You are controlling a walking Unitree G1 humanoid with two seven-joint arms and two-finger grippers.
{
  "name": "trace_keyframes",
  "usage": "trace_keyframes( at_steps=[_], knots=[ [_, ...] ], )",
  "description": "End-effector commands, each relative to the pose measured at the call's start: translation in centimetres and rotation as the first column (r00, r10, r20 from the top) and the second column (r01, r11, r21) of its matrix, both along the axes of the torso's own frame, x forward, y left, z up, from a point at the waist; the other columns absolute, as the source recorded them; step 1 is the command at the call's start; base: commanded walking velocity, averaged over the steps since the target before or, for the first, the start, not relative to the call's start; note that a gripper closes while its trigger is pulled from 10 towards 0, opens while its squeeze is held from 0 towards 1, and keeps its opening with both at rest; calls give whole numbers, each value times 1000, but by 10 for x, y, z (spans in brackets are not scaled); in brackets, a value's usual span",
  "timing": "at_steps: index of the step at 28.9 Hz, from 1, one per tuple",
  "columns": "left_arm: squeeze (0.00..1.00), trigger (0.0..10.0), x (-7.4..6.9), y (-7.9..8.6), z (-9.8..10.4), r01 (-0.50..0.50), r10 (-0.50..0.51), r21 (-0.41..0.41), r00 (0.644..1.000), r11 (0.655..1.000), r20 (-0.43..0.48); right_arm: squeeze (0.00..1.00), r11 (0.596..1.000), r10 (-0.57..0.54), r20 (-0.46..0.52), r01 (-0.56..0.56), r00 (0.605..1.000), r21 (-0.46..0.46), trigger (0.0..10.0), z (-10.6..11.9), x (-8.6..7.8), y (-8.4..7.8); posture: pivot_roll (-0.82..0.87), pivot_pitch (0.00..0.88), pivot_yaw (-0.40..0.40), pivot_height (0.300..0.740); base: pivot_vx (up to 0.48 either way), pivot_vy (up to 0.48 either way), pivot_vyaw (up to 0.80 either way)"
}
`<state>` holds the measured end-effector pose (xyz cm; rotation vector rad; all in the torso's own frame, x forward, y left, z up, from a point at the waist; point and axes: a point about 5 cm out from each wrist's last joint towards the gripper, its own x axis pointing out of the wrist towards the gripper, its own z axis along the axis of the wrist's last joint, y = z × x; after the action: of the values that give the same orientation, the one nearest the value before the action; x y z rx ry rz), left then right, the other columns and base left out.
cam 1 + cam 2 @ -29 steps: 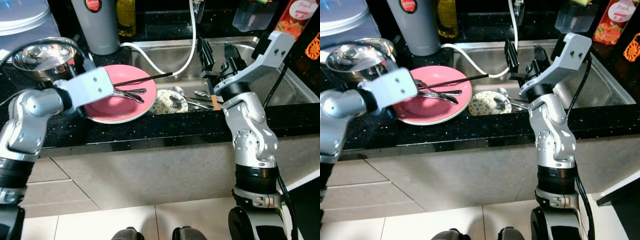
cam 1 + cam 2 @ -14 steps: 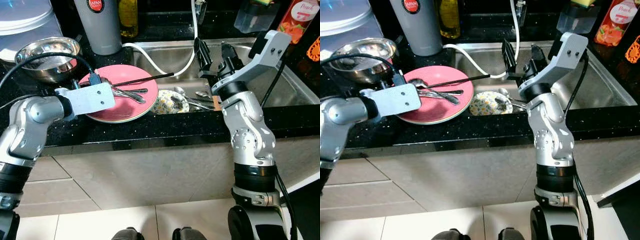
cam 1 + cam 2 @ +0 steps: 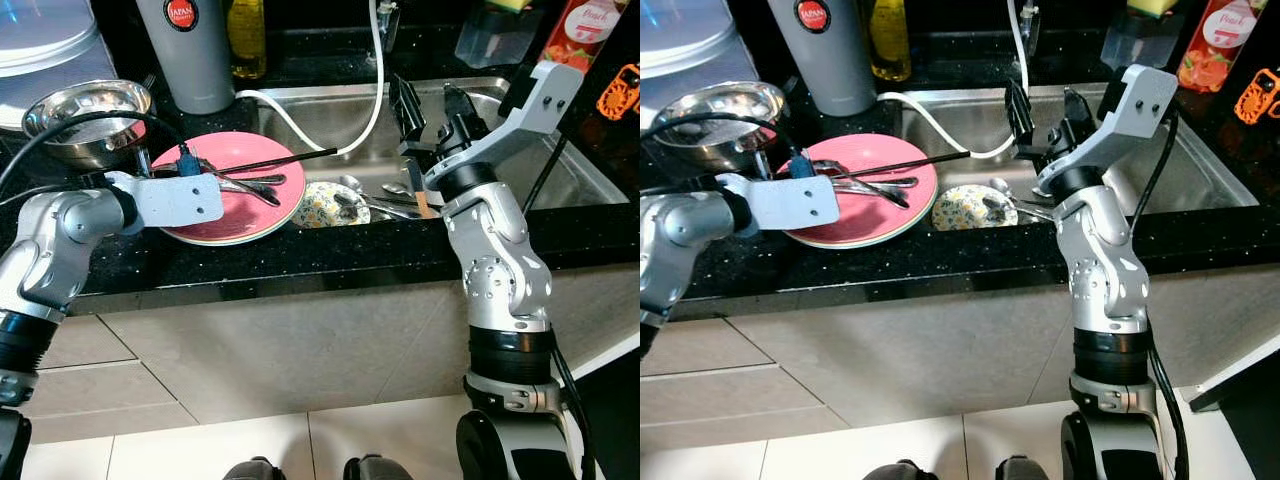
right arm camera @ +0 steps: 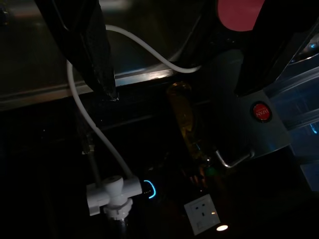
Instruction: Kitchen organization
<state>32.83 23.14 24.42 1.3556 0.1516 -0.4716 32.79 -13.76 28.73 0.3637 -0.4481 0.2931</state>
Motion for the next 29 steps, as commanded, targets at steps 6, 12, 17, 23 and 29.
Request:
trace_keyframes(
  at_steps=[6, 12, 17, 23, 29],
  knots=[
    [0, 1843, -3, 8, -8, -25, 26, 29, 998, 999, -51, 0, 1000, -8, 12, 8, 1000, 1, 10000, 1, -1, -3, 53, 68, -7, 740, 0, 0, 0],
    [0, 10000, 4, 3, 24, -13, 21, -88, 995, 996, 98, 0, 1000, -1, 12, 1, 1000, 0, 10000, 1, 0, -1, 53, 68, -7, 740, 0, 0, 0],
    [0, 10000, -8, -22, 55, 142, -126, -482, 990, 865, 66, 0, 1000, 2, 12, -2, 1000, -1, 10000, 2, 0, 0, 60, 67, -12, 740, 0, 0, 0],
    [0, 10000, -16, -28, 49, 168, -212, -559, 977, 812, -13, 0, 1000, 0, 13, 0, 1000, 0, 10000, 2, 0, -1, 60, 64, -6, 740, 0, 0, 0],
    [0, 10000, -14, -31, 32, 140, -200, -568, 979, 811, -44, 0, 1000, -2, 14, 2, 1000, 1, 10000, 2, 0, -1, 57, 65, -6, 740, 0, 0, 0]
  ],
)
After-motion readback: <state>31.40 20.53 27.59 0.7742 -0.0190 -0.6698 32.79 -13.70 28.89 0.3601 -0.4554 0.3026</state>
